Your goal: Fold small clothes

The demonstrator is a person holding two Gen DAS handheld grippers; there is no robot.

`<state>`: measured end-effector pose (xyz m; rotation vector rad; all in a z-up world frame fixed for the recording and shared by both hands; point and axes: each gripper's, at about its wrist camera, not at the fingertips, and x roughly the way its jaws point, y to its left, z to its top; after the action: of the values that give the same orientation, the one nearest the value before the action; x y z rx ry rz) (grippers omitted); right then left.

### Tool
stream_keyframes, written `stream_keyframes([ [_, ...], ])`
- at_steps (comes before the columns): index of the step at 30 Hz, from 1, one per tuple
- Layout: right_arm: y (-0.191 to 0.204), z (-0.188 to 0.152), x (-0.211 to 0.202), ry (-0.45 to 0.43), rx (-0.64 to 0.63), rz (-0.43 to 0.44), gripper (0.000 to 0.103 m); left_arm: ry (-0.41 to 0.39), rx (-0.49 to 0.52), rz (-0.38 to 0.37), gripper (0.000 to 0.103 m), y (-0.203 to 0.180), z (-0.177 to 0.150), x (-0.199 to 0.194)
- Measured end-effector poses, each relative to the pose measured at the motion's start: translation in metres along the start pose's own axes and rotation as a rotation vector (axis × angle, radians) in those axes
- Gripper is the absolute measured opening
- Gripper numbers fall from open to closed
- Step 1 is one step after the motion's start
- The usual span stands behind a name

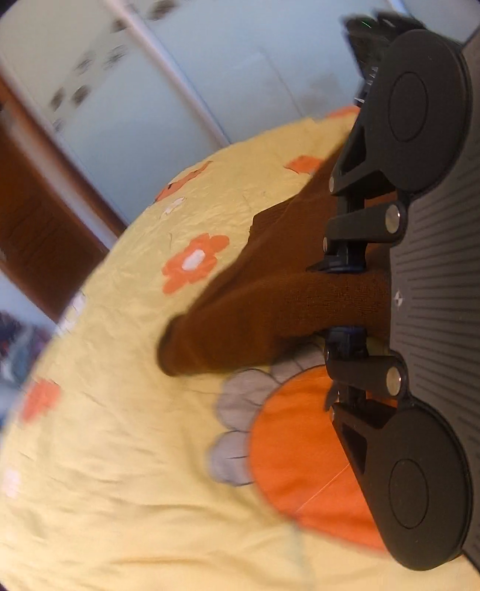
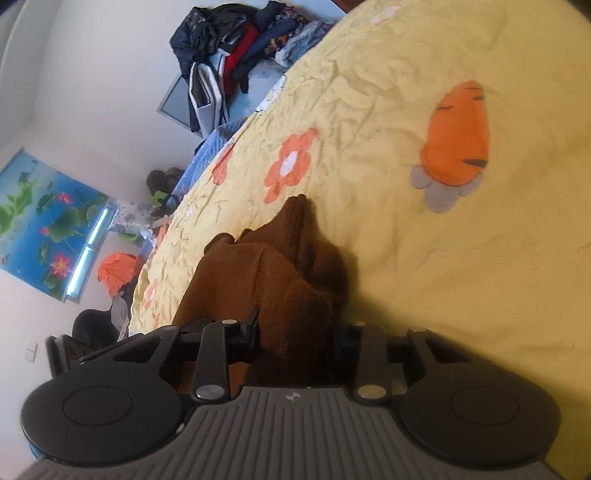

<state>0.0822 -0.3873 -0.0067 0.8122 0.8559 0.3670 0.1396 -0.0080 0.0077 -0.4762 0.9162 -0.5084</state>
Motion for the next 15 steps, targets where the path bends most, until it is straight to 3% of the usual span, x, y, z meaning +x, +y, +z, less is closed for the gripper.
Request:
stream_keyframes([
  [5,0.037,0.001,0.018,0.013,-0.057,0.084,0.035,-0.142,0.131,0.082,0.022,-0.005,0.025,-0.052],
  [8,0.061,0.004,0.044,0.032,-0.092,0.117,0.036,-0.131,0.169,0.191,0.028,0.005,0.04,-0.056],
  [10,0.067,0.006,0.068,0.063,-0.087,0.099,0.046,-0.064,0.165,0.268,0.035,0.023,0.039,-0.048],
  [11,0.066,0.004,0.077,0.067,-0.074,0.06,0.059,-0.048,0.109,0.306,0.036,0.034,0.035,-0.049],
  [12,0.066,0.002,0.082,0.072,-0.05,0.023,0.066,-0.062,0.059,0.276,0.041,0.044,0.027,-0.058],
  [13,0.065,-0.001,0.082,0.076,-0.032,0.022,0.068,-0.077,0.022,0.218,0.052,0.052,0.018,-0.069],
  [15,0.066,-0.01,0.066,0.077,-0.035,0.076,0.094,-0.065,-0.057,0.138,0.071,0.065,0.0,-0.083],
])
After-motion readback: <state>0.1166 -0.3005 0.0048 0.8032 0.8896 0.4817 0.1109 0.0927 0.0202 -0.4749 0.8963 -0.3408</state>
